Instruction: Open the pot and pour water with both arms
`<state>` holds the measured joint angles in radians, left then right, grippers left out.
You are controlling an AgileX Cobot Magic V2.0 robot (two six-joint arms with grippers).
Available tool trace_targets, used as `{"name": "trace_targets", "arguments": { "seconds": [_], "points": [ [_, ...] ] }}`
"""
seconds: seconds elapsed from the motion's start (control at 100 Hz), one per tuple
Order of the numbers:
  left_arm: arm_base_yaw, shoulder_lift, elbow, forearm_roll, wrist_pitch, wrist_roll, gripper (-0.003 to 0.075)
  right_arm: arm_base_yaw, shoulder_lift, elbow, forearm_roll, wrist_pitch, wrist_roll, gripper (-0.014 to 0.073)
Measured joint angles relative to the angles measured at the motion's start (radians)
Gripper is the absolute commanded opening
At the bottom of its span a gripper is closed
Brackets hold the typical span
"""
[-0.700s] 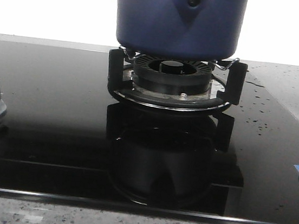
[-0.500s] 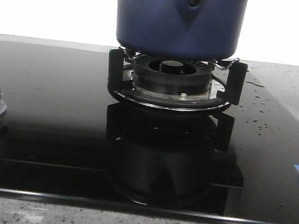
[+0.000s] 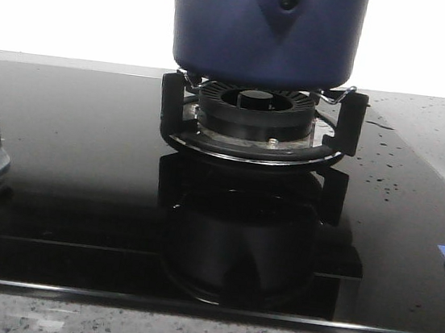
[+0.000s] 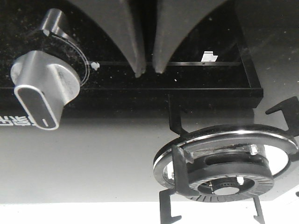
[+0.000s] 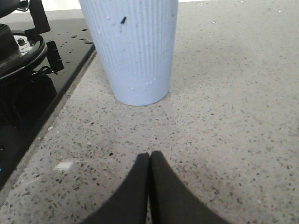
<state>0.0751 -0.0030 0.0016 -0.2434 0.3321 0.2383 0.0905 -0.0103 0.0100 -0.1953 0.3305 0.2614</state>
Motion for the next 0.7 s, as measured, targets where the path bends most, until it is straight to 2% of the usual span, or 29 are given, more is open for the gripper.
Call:
{"name": "trace_targets", "arguments": {
  "seconds": [0.3, 0.45, 0.56, 0.7],
  "points": [
    [0.000, 0.000, 0.000, 0.003, 0.000, 0.000, -0.0020, 0.000, 0.000, 0.000, 0.000, -0.008, 0.000, -0.0064],
    [0.000, 0.000, 0.000, 0.043, -0.026, 0.000, -0.0020, 0.000, 0.000, 0.000, 0.033, -0.129, 0.000, -0.0064],
    [0.000, 0.000, 0.000, 0.002, -0.116, 0.000, -0.0020, 0.000, 0.000, 0.000, 0.059, -0.258, 0.000, -0.0064],
    [0.000, 0.000, 0.000, -0.144, -0.268, 0.000, -0.0020, 0.000, 0.000, 0.000, 0.103, -0.352, 0.000, -0.0064]
  ]
}}
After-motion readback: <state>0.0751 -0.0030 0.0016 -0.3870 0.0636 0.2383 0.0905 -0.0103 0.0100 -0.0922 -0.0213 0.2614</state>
